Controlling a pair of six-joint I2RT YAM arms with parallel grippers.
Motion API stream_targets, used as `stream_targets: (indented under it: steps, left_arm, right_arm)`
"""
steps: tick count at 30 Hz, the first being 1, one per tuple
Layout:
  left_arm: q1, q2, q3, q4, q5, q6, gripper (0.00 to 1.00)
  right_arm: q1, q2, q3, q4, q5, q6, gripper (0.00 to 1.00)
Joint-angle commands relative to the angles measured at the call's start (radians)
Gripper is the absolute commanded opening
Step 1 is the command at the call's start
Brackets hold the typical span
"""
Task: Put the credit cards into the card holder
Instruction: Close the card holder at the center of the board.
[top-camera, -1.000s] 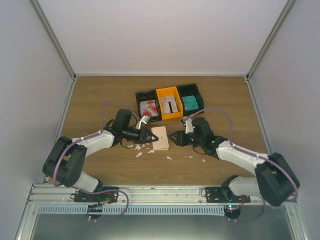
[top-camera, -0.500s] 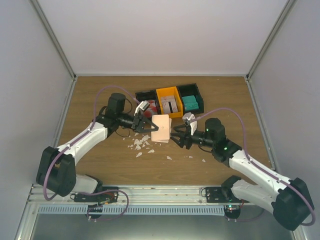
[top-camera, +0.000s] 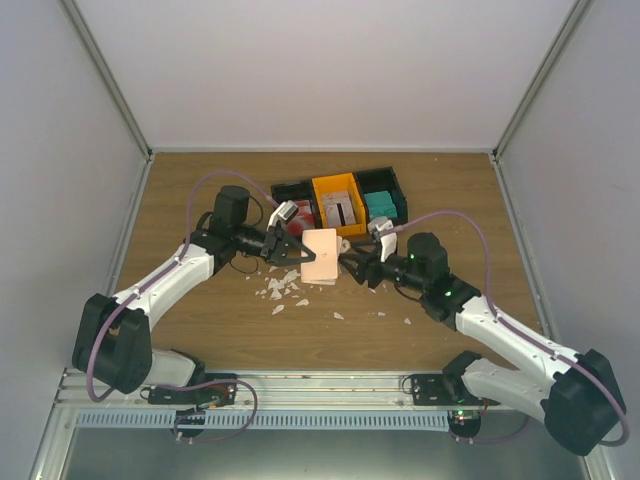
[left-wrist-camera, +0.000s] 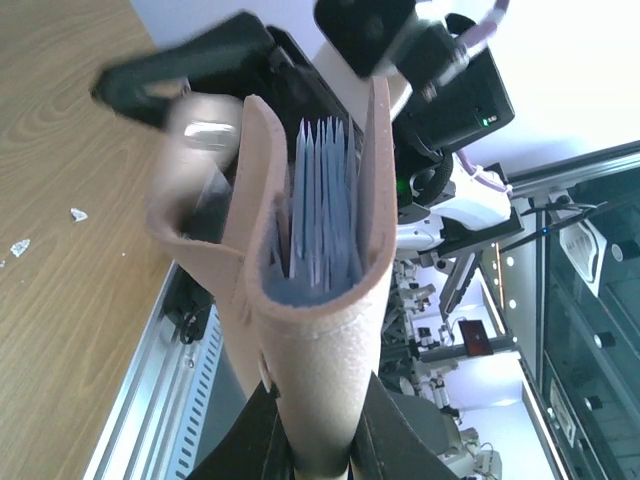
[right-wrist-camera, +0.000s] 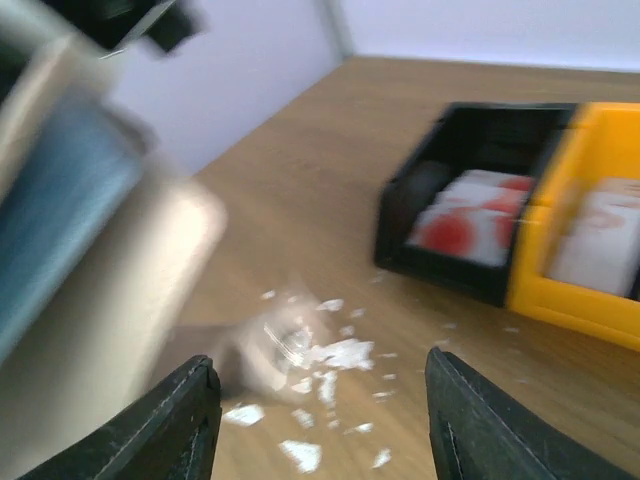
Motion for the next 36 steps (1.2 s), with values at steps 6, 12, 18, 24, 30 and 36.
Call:
stream_targets:
  steps: [6,12,18,24,30,36]
  left_arm:
    - [0.000,-0.009,-0.028,-0.072,-0.082,0.081,0.00]
    - [-0.023,0.060,-0.114,-0.056,-0.260,0.129,0.00]
    - [-0.108,0.170,-0.163,0.058,-0.360,0.098,0.00]
    - [-0.183,0.291,-0.110,0.086,-0.451,0.112,0.00]
    - [-0.195,0.364,-0.092,0.046,-0.496,0.170,0.00]
    - [-0.199,0.390,-0.084,-0.021,-0.532,0.206,0.00]
  right_arm:
    - [0.001,-0.086,-0.008,-0.111,0.568,0.318,0.56]
    - [-0.001,-0.095,-0.025,-0.237,0.487,0.421,0.60]
    - [-0.016,-0.047,-0.025,-0.256,0.268,0.448,0.60]
    - [-0.018,0.093,0.036,-0.377,0.167,0.425,0.55]
    - [-0.018,0.182,0.022,-0.464,0.182,0.448,0.38]
    - [-0.016,0.266,-0.008,-0.362,0.028,0.441,0.37]
